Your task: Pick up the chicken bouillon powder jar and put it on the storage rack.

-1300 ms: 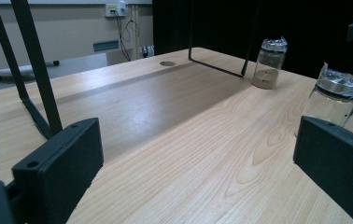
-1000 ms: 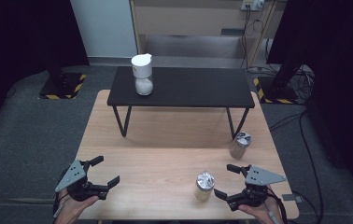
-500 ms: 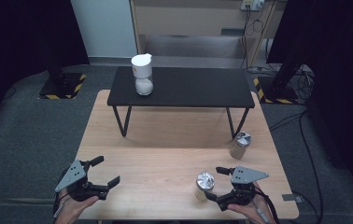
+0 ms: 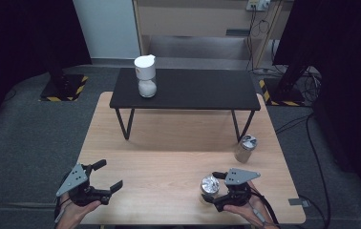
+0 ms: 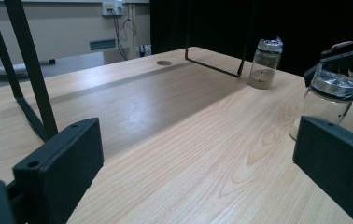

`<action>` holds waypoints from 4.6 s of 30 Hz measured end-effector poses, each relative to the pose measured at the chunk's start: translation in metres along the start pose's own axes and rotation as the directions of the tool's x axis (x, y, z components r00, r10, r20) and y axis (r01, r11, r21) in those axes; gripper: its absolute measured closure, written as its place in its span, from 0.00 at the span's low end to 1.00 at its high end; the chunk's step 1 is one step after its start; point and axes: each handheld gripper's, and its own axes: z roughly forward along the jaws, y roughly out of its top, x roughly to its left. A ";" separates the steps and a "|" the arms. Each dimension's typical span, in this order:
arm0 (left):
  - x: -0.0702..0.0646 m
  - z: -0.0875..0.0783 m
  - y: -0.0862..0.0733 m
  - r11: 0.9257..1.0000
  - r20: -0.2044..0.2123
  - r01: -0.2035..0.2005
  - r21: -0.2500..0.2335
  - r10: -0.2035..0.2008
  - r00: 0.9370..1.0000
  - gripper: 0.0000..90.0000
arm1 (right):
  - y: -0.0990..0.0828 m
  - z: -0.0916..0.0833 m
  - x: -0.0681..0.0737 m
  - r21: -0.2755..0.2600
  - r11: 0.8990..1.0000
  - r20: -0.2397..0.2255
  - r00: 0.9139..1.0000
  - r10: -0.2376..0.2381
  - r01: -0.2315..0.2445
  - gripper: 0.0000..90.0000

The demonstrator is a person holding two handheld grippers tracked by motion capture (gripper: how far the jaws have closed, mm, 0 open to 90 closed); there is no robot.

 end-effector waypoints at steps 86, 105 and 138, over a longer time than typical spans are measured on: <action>0.004 0.002 -0.002 1.000 0.020 0.021 0.002 -0.021 1.000 0.00 | 0.202 -0.027 -0.038 0.065 0.990 -0.063 0.991 -0.120 0.124 0.39; 0.005 0.001 -0.002 1.000 0.019 0.027 -0.004 -0.027 0.999 0.00 | 0.257 -0.027 -0.055 0.049 0.992 0.014 0.993 -0.118 0.117 0.39; 0.005 0.002 0.001 1.000 0.023 -0.002 0.014 0.002 1.000 0.00 | 0.325 0.015 -0.079 0.022 0.999 0.156 0.987 -0.045 0.042 0.39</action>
